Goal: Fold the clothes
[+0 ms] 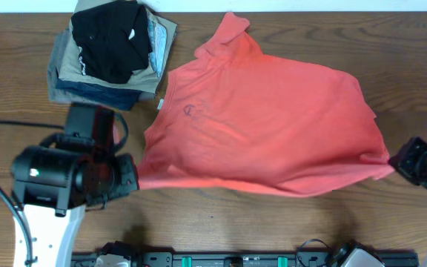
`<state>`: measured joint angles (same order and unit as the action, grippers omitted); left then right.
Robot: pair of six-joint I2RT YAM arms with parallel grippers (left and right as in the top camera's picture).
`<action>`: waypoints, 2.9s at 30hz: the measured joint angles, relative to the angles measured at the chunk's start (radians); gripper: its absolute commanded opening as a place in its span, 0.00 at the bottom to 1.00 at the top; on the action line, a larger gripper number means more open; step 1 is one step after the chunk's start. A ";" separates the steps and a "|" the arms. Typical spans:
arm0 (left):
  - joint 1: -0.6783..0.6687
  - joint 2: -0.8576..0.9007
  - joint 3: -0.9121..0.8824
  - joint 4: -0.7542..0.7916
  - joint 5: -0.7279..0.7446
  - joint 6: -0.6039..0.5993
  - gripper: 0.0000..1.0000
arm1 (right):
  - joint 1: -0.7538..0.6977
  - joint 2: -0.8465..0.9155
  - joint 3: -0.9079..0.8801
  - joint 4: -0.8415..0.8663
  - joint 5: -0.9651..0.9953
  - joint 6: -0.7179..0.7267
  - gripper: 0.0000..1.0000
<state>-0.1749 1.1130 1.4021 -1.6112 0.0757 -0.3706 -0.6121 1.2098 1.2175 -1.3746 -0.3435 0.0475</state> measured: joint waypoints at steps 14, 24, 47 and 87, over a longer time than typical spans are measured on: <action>0.000 -0.172 -0.082 0.000 0.054 -0.076 0.06 | 0.000 -0.071 -0.058 0.007 0.008 0.000 0.01; 0.000 -0.251 -0.117 0.000 0.043 -0.111 0.06 | 0.000 -0.084 -0.059 0.011 0.024 0.002 0.01; 0.000 0.101 -0.220 0.390 -0.151 -0.176 0.06 | 0.000 -0.085 -0.222 0.196 0.036 0.079 0.01; 0.000 0.454 -0.224 1.068 -0.170 -0.135 0.40 | 0.000 0.061 -0.329 0.431 0.229 0.277 0.08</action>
<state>-0.1749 1.5673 1.1782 -0.5430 -0.0940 -0.5053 -0.6121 1.2709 0.8886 -0.9440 -0.1143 0.3244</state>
